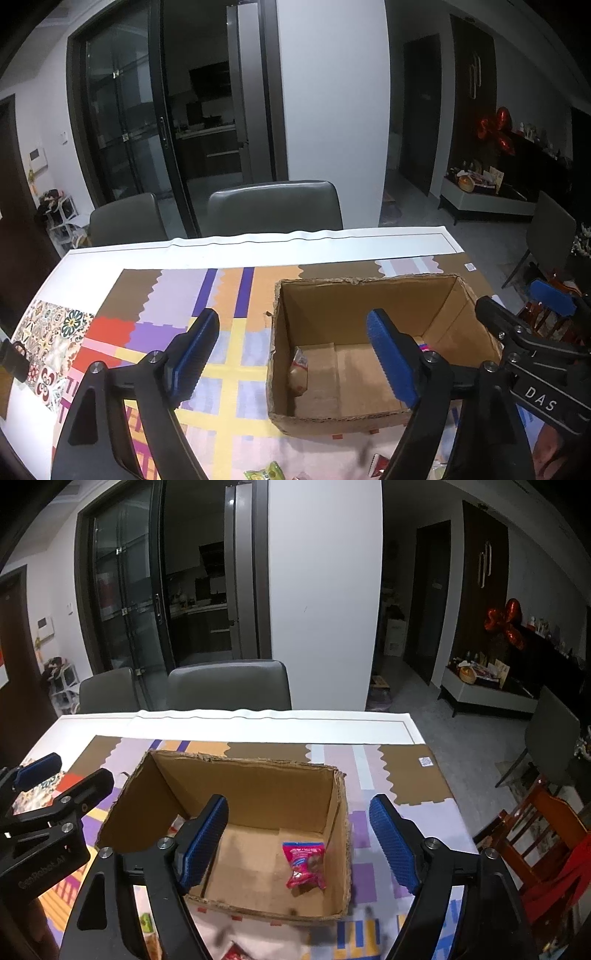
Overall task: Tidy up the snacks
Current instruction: 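Withdraw both open tools from the box back toward the remaining snacks, then grasp the gold Fortune Biscuits packet with left tool while right tool grasps the fruit roll, then carry the Fortune Biscuits packet with left tool while right tool carries fruit roll over box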
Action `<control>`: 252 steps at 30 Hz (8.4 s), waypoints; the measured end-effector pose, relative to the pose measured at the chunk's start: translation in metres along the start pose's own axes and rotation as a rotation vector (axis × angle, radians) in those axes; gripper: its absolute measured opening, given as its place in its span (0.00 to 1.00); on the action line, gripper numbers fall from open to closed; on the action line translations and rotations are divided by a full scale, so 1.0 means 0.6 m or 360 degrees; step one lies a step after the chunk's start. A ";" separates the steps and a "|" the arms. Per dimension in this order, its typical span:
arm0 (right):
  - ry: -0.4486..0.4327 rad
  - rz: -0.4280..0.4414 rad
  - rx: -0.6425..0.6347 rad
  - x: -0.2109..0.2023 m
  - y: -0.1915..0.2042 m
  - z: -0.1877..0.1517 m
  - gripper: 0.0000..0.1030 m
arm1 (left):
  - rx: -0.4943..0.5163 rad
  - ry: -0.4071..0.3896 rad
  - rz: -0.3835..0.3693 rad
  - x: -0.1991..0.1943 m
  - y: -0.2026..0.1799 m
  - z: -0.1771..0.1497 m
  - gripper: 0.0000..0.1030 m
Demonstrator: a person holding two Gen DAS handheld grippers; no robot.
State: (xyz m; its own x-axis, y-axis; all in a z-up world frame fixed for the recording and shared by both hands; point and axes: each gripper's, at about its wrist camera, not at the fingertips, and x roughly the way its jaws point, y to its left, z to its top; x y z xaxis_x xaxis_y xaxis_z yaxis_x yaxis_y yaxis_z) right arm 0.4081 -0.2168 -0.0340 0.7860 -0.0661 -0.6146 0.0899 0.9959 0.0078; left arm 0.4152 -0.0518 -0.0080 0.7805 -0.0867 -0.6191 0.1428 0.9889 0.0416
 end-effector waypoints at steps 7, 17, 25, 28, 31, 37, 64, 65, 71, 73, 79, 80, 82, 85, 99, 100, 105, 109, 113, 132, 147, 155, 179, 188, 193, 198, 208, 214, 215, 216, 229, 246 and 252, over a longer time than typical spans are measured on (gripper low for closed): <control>-0.0046 -0.0028 -0.0005 -0.024 0.001 0.001 0.82 | 0.0008 -0.0027 0.0023 -0.018 0.002 -0.006 0.83; -0.0068 -0.0038 0.0010 -0.059 -0.003 -0.009 0.82 | -0.0003 -0.0057 0.0020 -0.054 0.006 -0.017 0.83; -0.0076 -0.0036 0.0009 -0.084 -0.004 -0.026 0.82 | 0.0013 -0.0069 0.0031 -0.077 0.005 -0.034 0.83; -0.0071 -0.0042 0.0010 -0.091 -0.008 -0.034 0.82 | 0.0018 -0.0076 0.0034 -0.085 0.005 -0.043 0.83; -0.0065 -0.0042 0.0005 -0.097 -0.009 -0.045 0.82 | 0.0029 -0.0074 0.0029 -0.093 0.006 -0.054 0.83; -0.0063 -0.0043 0.0002 -0.114 -0.009 -0.059 0.82 | 0.0053 -0.0082 0.0037 -0.110 0.006 -0.073 0.83; 0.0108 -0.0058 -0.0008 -0.130 0.015 -0.185 0.82 | 0.0138 0.0056 0.0007 -0.112 0.012 -0.196 0.83; 0.0114 -0.0060 -0.0008 -0.130 0.016 -0.189 0.82 | 0.0143 0.0057 0.0005 -0.112 0.011 -0.200 0.83; 0.0149 -0.0070 -0.0007 -0.125 0.017 -0.212 0.82 | 0.0158 0.0086 -0.0015 -0.105 0.011 -0.224 0.83; 0.0163 -0.0071 -0.0005 -0.122 0.017 -0.222 0.82 | 0.0167 0.0104 -0.0017 -0.102 0.011 -0.235 0.83; 0.0220 -0.0089 -0.0009 -0.109 0.018 -0.250 0.82 | 0.0189 0.0165 -0.0033 -0.086 0.011 -0.266 0.83; 0.0230 -0.0093 -0.0005 -0.107 0.018 -0.254 0.82 | 0.0191 0.0171 -0.0033 -0.084 0.012 -0.272 0.83; 0.0254 -0.0103 0.0006 -0.101 0.018 -0.265 0.82 | 0.0193 0.0188 -0.0041 -0.079 0.013 -0.282 0.83; 0.0284 -0.0107 0.0016 -0.096 0.020 -0.278 0.82 | 0.0184 0.0218 -0.0064 -0.070 0.015 -0.295 0.83; 0.0389 -0.0145 0.0004 -0.070 0.027 -0.323 0.82 | 0.0181 0.0338 -0.0102 -0.029 0.017 -0.343 0.83; 0.0393 -0.0146 0.0003 -0.069 0.028 -0.325 0.82 | 0.0179 0.0345 -0.0104 -0.027 0.018 -0.345 0.83; 0.0423 -0.0150 0.0005 -0.061 0.028 -0.333 0.82 | 0.0173 0.0366 -0.0107 -0.017 0.018 -0.351 0.83; 0.0454 -0.0145 0.0010 -0.052 0.029 -0.340 0.81 | 0.0174 0.0382 -0.0108 -0.009 0.019 -0.354 0.83; 0.0475 -0.0145 0.0011 -0.045 0.031 -0.346 0.81 | 0.0189 0.0400 -0.0111 0.001 0.017 -0.359 0.83; 0.0620 -0.0099 0.0019 0.000 0.031 -0.379 0.63 | 0.0203 0.0503 -0.0116 0.050 0.012 -0.383 0.83; 0.0643 -0.0018 0.0046 0.018 0.032 -0.384 0.41 | 0.0185 0.0522 -0.0176 0.069 0.005 -0.381 0.66; 0.0634 0.0016 0.0037 0.018 0.036 -0.380 0.22 | 0.0210 0.0479 -0.0184 0.057 0.001 -0.378 0.50; 0.0590 0.0061 0.0064 -0.001 0.029 -0.367 0.17 | 0.0160 0.0431 -0.0193 0.022 0.004 -0.356 0.45; 0.0534 0.0058 0.0061 -0.017 0.024 -0.349 0.17 | 0.0148 0.0400 -0.0183 0.001 0.004 -0.341 0.45; 0.0499 0.0063 0.0053 -0.027 0.022 -0.335 0.17 | 0.0129 0.0377 -0.0183 -0.011 0.005 -0.330 0.45; 0.0459 0.0063 0.0049 -0.035 0.018 -0.320 0.17 | 0.0121 0.0349 -0.0181 -0.023 0.005 -0.315 0.45; 0.0379 0.0073 0.0049 -0.057 0.014 -0.284 0.17 | 0.0114 0.0297 -0.0175 -0.045 0.007 -0.281 0.45; 0.0340 0.0090 0.0037 -0.070 0.015 -0.264 0.17 | 0.0094 0.0277 -0.0173 -0.058 0.011 -0.262 0.45; 0.0334 0.0093 0.0037 -0.072 0.015 -0.261 0.17 | 0.0090 0.0278 -0.0178 -0.060 0.011 -0.259 0.45; 0.0326 0.0096 0.0036 -0.073 0.015 -0.257 0.17 | 0.0087 0.0278 -0.0181 -0.062 0.012 -0.257 0.45; 0.0232 0.0128 0.0033 -0.094 0.007 -0.207 0.17 | 0.0096 0.0186 -0.0180 -0.084 0.006 -0.206 0.45; 0.0090 0.0131 0.0010 -0.101 -0.002 -0.132 0.17 | 0.0108 0.0064 -0.0198 -0.085 0.000 -0.129 0.45; 0.0045 0.0140 0.0019 -0.101 -0.003 -0.104 0.17 | 0.0114 0.0027 -0.0204 -0.083 -0.004 -0.103 0.45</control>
State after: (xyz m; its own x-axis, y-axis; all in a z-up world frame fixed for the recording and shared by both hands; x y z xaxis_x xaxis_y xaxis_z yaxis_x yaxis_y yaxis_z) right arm 0.3220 -0.2110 -0.0462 0.7739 0.0234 -0.6329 0.0288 0.9970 0.0722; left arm 0.3385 -0.0425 -0.0258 0.7428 -0.2091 -0.6360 0.2844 0.9586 0.0170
